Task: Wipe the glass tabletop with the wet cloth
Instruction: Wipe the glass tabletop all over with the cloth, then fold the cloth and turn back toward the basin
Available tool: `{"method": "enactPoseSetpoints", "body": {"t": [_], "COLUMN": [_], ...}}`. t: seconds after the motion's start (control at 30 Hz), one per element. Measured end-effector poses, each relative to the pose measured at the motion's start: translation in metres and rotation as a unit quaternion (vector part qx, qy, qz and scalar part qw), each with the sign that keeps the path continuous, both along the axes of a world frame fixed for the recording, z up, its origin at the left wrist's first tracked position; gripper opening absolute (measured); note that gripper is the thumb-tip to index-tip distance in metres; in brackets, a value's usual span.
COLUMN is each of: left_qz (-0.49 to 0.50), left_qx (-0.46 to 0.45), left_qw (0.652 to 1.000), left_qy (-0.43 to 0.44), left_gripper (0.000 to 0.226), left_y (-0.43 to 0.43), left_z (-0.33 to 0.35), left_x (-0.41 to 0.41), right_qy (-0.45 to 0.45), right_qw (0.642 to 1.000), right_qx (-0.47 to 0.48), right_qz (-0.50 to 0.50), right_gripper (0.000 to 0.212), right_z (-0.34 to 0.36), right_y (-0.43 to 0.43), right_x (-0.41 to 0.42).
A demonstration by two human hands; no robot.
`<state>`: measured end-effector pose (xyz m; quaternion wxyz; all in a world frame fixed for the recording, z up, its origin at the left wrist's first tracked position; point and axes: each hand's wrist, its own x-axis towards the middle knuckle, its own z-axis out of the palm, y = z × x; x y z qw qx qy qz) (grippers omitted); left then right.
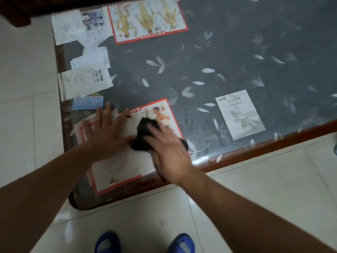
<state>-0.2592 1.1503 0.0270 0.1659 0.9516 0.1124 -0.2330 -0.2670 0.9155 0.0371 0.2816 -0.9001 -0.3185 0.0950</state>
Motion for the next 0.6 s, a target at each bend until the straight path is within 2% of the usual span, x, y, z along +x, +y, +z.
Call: {"method": "enactPoseSetpoints", "body": {"t": [0.07,0.1,0.13,0.2,0.23,0.33,0.37,0.4,0.47,0.53,0.6], "left_qz": [0.008,0.013,0.015,0.028,0.045,0.041,0.053,0.078,0.148,0.156,0.135], "left_qx": [-0.004,0.004,0.021,0.043,0.019,-0.169,-0.244,-0.325,-0.442,-0.490,-0.521], "left_qw": [1.000,1.000,0.999,0.998,0.999,0.984,0.967,0.939,0.875,0.837,0.818], "left_qy": [0.008,0.020,0.030,0.025,0.017,0.029,0.057,0.086,0.134,0.188,0.202], "left_gripper": [0.093,0.090,0.085,0.068,0.057,0.030,0.020,0.017,0.037,0.054,0.048], "left_y": [-0.002,-0.005,-0.008,-0.023,-0.037,-0.113,-0.145,-0.182,-0.257,-0.321,-0.372], "left_z": [0.010,0.015,0.021,0.037,0.049,0.096,0.115,0.135,0.169,0.190,0.208], "left_x": [0.002,0.004,0.007,0.014,0.018,0.019,0.016,0.015,0.014,0.019,0.024], "right_qy": [0.114,0.178,0.243,0.353,0.393,0.508,0.525,0.531,0.517,0.488,0.436], "right_qw": [0.984,0.958,0.916,0.807,0.751,0.560,0.525,0.514,0.530,0.568,0.616], "right_qx": [0.126,0.191,0.243,0.322,0.365,0.503,0.521,0.526,0.506,0.466,0.442], "right_qz": [-0.051,-0.121,-0.209,-0.349,-0.385,-0.418,-0.421,-0.421,-0.442,-0.471,-0.485], "right_gripper": [0.036,0.034,0.032,0.026,0.026,0.030,0.035,0.040,0.043,0.038,0.026], "right_z": [0.013,0.024,0.039,0.071,0.084,0.126,0.140,0.153,0.176,0.196,0.212], "right_y": [-0.012,-0.021,-0.033,-0.061,-0.077,-0.133,-0.148,-0.166,-0.201,-0.235,-0.267], "right_x": [-0.022,-0.029,-0.032,-0.031,-0.028,-0.020,-0.020,-0.019,-0.018,-0.015,-0.011]}}
